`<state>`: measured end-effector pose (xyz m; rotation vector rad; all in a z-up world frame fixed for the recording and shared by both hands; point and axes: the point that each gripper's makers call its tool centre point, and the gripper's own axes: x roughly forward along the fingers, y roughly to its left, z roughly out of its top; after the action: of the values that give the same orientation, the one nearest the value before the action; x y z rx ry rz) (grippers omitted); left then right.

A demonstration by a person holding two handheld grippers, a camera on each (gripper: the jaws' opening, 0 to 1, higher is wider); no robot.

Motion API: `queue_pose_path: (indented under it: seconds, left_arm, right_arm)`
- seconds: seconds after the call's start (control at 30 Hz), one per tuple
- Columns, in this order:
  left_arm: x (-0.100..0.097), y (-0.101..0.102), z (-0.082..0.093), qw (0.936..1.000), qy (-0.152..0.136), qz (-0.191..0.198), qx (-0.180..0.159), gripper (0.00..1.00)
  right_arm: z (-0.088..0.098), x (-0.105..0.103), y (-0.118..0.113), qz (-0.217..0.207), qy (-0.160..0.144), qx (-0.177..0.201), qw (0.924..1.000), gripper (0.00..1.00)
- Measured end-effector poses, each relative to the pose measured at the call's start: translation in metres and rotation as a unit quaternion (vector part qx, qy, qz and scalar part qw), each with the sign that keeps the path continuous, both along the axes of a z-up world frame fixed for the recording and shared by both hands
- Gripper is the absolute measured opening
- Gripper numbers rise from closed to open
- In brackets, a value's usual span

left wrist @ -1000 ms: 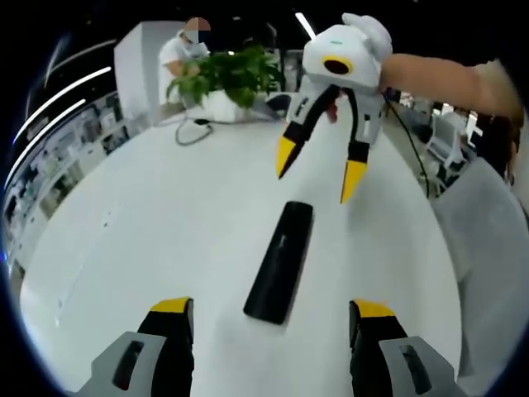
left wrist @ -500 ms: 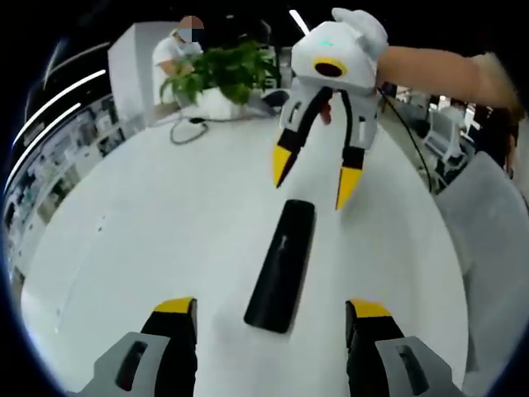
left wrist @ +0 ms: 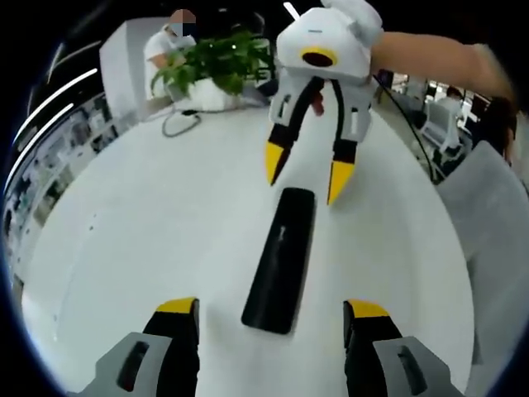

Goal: Press the specified remote control buttons in sequence, fully releasing each button before pressing the next.

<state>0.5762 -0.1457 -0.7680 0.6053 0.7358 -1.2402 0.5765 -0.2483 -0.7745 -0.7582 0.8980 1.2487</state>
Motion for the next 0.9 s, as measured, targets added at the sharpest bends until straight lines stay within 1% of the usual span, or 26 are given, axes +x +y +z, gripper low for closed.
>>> queue_pose_path:
  seconds: [0.23, 0.4, 0.43, 0.47, 0.57, 0.7, 0.8, 0.9]
  left_arm:
    - [0.005, 0.000, -0.008, 0.9999, 0.005, -0.004, 0.011, 0.71]
    - [0.003, -0.002, -0.008, 0.9997, 0.002, -0.013, 0.018, 0.69]
    - [0.003, -0.002, -0.008, 0.9998, 0.002, -0.012, 0.018, 0.69]
    - [0.003, -0.003, -0.008, 0.9998, 0.004, -0.012, 0.018, 0.68]
    - [-0.001, -0.005, -0.010, 0.9996, 0.019, -0.015, 0.017, 0.62]
    - [0.001, -0.006, -0.011, 0.9995, 0.019, -0.020, 0.018, 0.61]
    - [-0.002, -0.007, -0.010, 0.9993, 0.020, -0.024, 0.023, 0.60]
    - [0.000, -0.009, -0.010, 0.9991, 0.020, -0.029, 0.026, 0.52]
  right_arm:
    - [-0.006, 0.002, 0.001, 0.004, 0.007, -0.005, 1.0000, 0.35]
    - [-0.010, 0.000, 0.003, 0.012, 0.006, -0.015, 0.9998, 0.31]
    - [-0.009, 0.001, 0.003, 0.015, 0.001, -0.013, 0.9998, 0.30]
    - [-0.009, 0.002, 0.003, 0.010, 0.003, -0.012, 0.9999, 0.29]
    - [-0.009, 0.002, 0.004, 0.015, -0.001, -0.014, 0.9998, 0.28]
    - [-0.009, 0.000, 0.005, 0.020, -0.002, -0.016, 0.9997, 0.26]
    - [-0.008, -0.002, 0.006, 0.023, -0.002, -0.018, 0.9996, 0.25]
    - [-0.007, -0.004, 0.006, 0.025, -0.002, -0.019, 0.9995, 0.24]
